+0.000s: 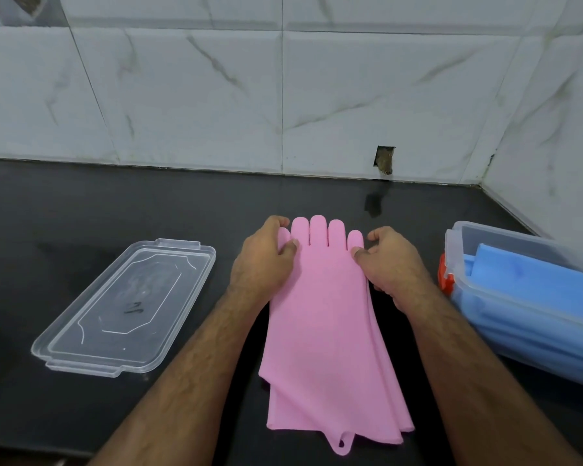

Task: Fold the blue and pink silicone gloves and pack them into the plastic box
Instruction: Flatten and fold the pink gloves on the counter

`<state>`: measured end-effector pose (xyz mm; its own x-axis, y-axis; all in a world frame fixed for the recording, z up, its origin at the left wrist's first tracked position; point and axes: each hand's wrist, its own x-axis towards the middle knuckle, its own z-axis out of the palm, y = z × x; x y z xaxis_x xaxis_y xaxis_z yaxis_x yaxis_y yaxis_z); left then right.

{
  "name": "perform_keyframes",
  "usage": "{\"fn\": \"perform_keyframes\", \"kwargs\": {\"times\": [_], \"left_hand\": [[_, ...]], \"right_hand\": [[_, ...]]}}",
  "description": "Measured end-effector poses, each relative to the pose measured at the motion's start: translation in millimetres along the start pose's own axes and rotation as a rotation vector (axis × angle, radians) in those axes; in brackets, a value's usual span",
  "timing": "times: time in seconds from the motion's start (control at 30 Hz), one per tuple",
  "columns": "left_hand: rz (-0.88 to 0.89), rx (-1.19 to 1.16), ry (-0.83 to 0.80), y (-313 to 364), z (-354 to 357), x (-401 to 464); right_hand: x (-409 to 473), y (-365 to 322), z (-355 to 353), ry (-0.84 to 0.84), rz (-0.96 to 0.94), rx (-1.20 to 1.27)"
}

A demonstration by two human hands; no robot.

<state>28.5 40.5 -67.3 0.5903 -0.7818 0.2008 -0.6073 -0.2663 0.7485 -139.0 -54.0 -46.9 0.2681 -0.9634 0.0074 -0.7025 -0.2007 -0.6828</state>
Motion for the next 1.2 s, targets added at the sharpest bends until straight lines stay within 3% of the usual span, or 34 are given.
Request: {"fn": "perform_keyframes", "kwargs": {"times": [0.27, 0.37, 0.5, 0.87, 0.97, 1.03, 1.1, 1.2], "left_hand": [[-0.007, -0.111, 0.050, -1, 0, 3], [-0.049, -0.072, 0.029, -3, 0, 4], [-0.065, 0.148, 0.022, -3, 3, 5], [-0.117, 0.173, 0.116, -5, -5, 1], [-0.113, 0.060, 0.070, -2, -5, 0], [-0.163, -0.171, 0.018, 0, -5, -1], [-0.206, -0.345, -0.037, 0, -9, -2], [-0.201, -0.416, -0.030, 2, -7, -1]], "right_hand": [[0, -2, 1, -0.009, -0.022, -0.185], [0, -1, 3, -0.012, 0.000, -0.121], [1, -1, 4, 0.022, 0.003, 0.012], [5, 0, 7, 0.060, -0.040, 0.117], [9, 1, 13, 0.121, -0.080, 0.166], [10, 1, 15, 0.149, -0.091, 0.204], [9, -1, 15, 0.121, -0.077, 0.249], [8, 5, 4, 0.024, -0.058, 0.178]]}}
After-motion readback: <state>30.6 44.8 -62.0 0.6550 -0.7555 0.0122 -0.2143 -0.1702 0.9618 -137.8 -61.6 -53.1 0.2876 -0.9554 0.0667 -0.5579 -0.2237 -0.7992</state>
